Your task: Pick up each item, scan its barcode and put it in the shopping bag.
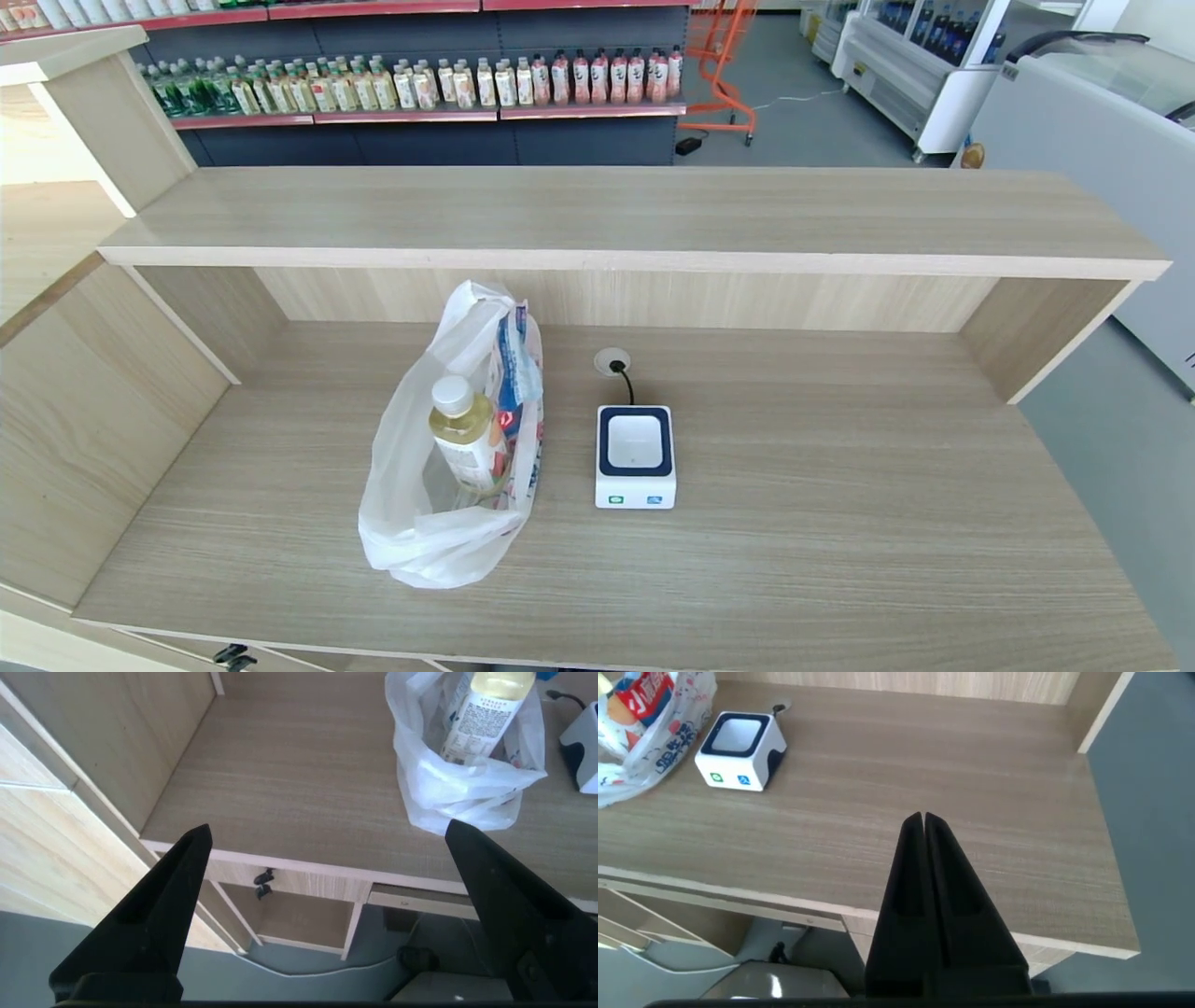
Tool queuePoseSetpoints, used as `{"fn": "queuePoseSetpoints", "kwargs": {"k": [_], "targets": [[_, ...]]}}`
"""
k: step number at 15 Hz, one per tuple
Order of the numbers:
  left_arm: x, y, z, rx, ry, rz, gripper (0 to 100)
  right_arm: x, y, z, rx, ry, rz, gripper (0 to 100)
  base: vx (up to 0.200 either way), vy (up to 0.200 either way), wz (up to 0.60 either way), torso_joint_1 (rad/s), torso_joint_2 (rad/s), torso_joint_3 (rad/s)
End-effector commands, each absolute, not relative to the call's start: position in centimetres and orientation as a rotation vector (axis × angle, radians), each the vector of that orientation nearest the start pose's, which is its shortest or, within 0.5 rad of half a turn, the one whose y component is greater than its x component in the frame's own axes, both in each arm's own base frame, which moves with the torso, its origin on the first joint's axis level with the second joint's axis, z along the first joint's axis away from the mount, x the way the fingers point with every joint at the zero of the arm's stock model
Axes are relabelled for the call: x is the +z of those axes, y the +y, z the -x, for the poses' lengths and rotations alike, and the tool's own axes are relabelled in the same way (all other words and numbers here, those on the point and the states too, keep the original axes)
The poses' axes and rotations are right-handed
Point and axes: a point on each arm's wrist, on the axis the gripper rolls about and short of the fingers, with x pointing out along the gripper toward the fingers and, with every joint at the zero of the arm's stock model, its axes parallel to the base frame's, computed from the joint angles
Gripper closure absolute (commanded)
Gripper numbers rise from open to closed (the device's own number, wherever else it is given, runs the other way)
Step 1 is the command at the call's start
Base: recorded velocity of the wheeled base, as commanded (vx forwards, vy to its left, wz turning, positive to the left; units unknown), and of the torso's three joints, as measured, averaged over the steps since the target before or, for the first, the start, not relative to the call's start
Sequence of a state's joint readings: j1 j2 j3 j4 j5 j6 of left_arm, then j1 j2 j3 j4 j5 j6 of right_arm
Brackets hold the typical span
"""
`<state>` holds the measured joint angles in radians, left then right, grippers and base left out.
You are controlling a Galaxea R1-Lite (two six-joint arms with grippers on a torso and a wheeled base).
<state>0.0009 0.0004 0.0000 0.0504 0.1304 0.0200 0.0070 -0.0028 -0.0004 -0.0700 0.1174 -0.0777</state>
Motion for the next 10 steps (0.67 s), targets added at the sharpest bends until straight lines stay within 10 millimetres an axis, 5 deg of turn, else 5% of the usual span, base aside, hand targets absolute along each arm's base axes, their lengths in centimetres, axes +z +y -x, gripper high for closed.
{"fn": "queuePoseSetpoints", "kwargs": {"k": [1, 10], "targets": [[7.03, 0.3, 2.31, 0.131, 0.052, -0.023, 0, 8.27, 0.25, 2.31, 0.121, -0.074, 0.082, 100, 0.0, 0.0, 0.0, 0.0, 0.0, 0.0], [7.03, 0.29, 2.31, 0.13, 0.052, -0.023, 0, 8.27, 0.25, 2.32, 0.121, -0.073, 0.047, 100, 0.0, 0.0, 0.0, 0.0, 0.0, 0.0]]}}
